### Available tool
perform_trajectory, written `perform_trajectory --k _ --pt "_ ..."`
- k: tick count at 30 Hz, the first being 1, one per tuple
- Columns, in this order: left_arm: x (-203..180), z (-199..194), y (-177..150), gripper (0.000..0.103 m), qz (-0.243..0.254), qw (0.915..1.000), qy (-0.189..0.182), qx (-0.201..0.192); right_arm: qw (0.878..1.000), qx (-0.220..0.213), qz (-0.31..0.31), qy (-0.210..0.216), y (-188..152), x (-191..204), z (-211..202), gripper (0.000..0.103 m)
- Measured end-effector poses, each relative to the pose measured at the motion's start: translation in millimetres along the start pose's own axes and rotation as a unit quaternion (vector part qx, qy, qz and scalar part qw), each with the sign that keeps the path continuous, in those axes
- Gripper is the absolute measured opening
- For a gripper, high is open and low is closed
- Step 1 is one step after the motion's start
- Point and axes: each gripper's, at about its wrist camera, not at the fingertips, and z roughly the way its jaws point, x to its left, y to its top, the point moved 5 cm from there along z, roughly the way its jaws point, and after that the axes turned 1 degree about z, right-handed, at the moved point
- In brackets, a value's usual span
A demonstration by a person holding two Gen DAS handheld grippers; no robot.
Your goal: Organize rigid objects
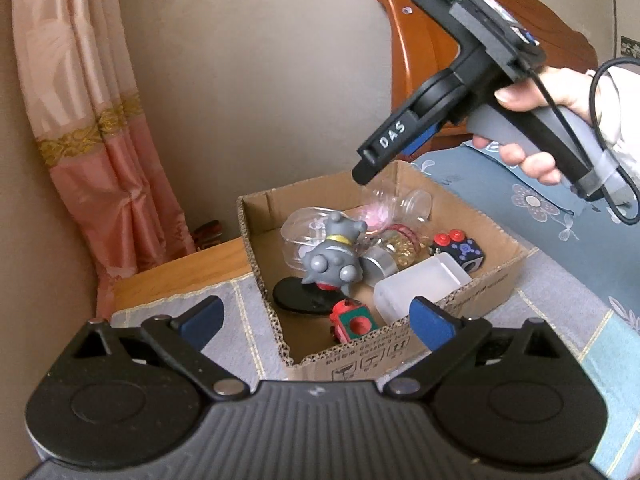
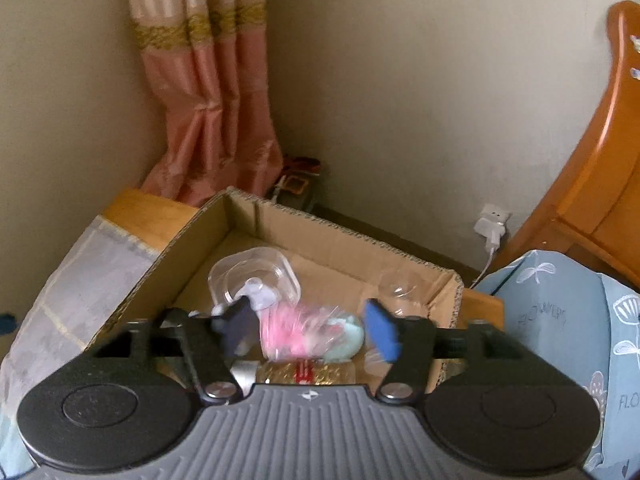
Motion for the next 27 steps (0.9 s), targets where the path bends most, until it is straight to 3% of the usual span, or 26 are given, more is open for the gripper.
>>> perform_trajectory --k 5,11,19,23,27 --pt "-3.3 -10.3 -3.3 0.099 0.002 0.9997 0.02 -0.013 1.0 -0.004 0.011 -0.019 -7.4 -2.5 -20.3 0.098" --pt "-9.9 -28.2 -4.0 0.099 -0.033 0.9986 0.039 -0.01 0.999 -0.016 0.004 -0.047 -32.3 2.0 -64.6 0.103" --pt "-31.9 -55.1 -18.2 0.099 -0.095 0.9904 0.1 -0.002 0.995 -0.007 0.065 -0.081 -123.8 6.9 -107.3 0.103" --pt "-47.6 -57.4 -37.7 0.099 -0.136 0.9837 0.113 0.035 0.99 -0.007 0.11 -0.088 -178.0 16.8 -119.4 0.103" --pt "-61.5 -61.9 -51.1 0.099 -0.139 0.9824 0.11 0.06 0.985 0.0 0.151 -0.085 -214.7 21.3 -129.3 0.103"
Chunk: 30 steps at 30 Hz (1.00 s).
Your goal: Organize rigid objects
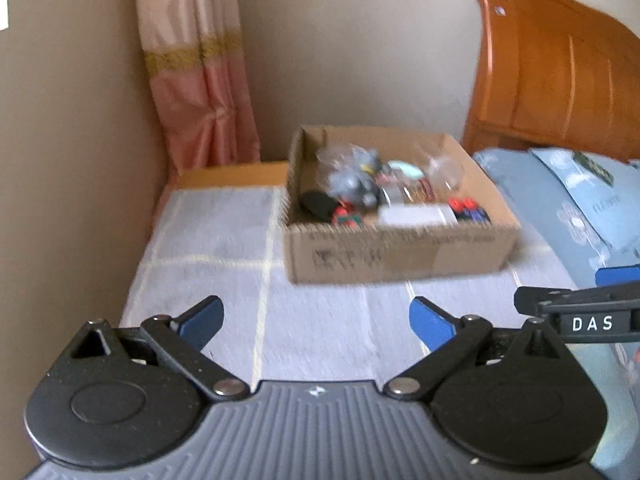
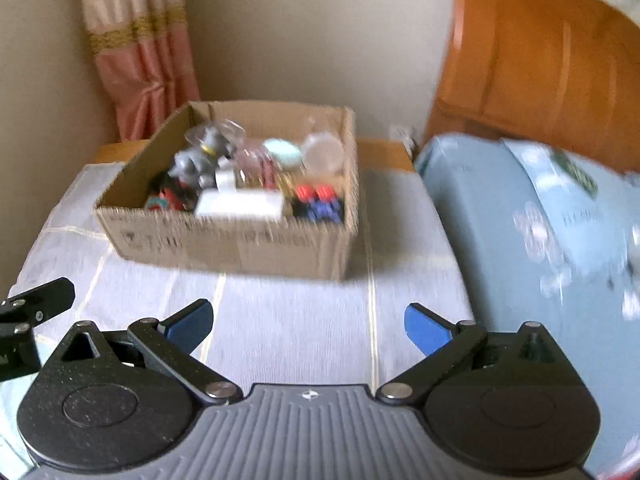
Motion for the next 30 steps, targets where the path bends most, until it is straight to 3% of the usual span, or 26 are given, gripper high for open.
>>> perform_trajectory --k 5,13,30 --pt "-5.4 -15.7 -2.6 0.099 0.006 1.0 0.002 0.006 1.0 -0.013 0.008 -0.003 -9.7 -3.2 -16.0 0.103" --pt "-2.2 -36.4 10.7 0.099 0.006 0.999 0.04 -0.018 0.999 -0.045 0.003 0.002 -3.1 0.8 -42.1 0.103" --pt "-5.0 -42.3 9.4 0.099 0.014 0.9984 0.05 -0.02 0.998 -0.062 0.001 0.004 -3.9 7.2 -55.3 0.103"
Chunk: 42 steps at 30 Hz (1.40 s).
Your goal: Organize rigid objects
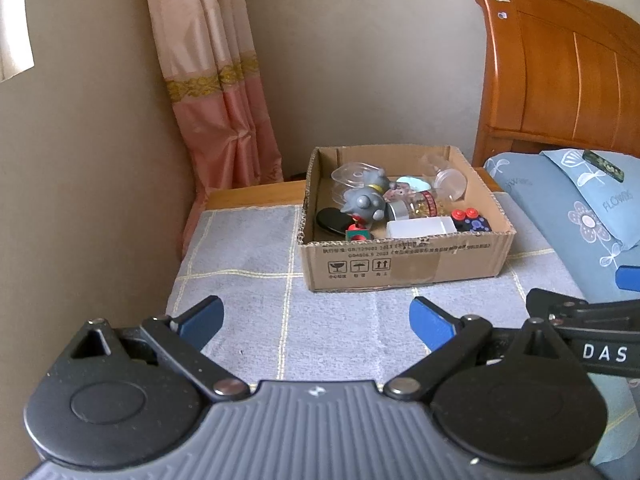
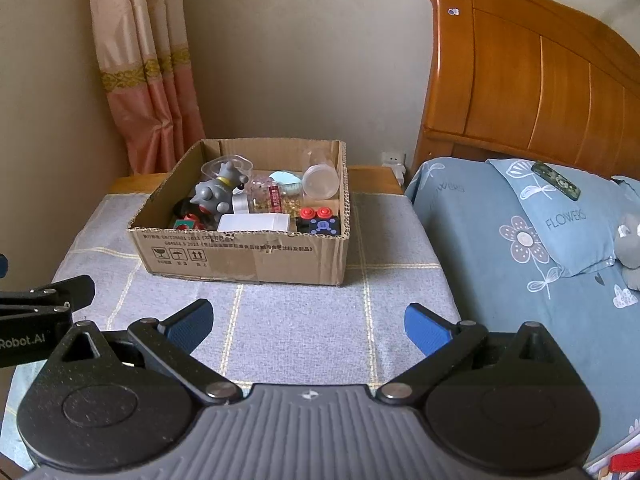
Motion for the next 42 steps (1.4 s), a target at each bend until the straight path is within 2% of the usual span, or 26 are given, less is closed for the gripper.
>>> perform_trajectory --k 42 --pt "-5.3 -3.5 1.6 0.099 0.016 0.9997 0.015 -0.007 1.0 -0.008 0.004 -0.004 1.2 -0.8 0.0 0.103"
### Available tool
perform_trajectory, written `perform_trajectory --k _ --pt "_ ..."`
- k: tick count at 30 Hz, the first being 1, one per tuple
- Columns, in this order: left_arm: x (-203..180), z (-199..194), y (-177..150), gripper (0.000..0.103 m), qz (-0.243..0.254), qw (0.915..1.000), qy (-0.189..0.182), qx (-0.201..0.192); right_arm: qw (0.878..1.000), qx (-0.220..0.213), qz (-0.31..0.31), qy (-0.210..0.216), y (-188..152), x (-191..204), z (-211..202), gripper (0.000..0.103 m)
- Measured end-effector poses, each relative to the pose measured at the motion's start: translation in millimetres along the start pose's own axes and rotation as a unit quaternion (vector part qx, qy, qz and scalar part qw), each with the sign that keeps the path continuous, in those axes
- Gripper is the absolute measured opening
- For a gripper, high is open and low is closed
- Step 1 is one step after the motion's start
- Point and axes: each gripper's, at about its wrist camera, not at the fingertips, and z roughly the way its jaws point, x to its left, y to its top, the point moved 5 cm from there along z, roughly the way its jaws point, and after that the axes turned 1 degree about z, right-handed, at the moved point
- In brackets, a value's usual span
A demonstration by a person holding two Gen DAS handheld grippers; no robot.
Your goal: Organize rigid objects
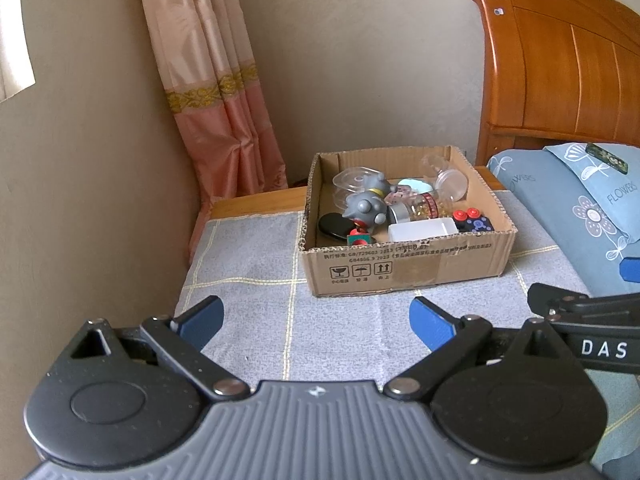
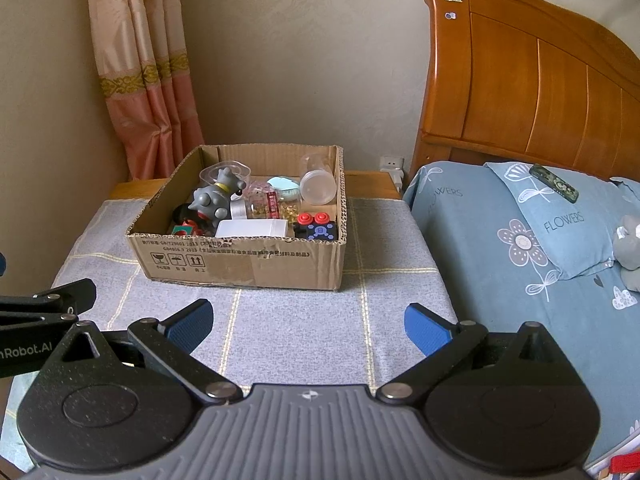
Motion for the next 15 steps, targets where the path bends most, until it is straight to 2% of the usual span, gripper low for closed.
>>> perform_trajectory --k 15 --pt "-0.1 -0.8 0.1 0.099 0.002 1.0 0.002 0.0 1.0 -0.002 0.002 -0.001 0.1 0.6 -1.4 0.103"
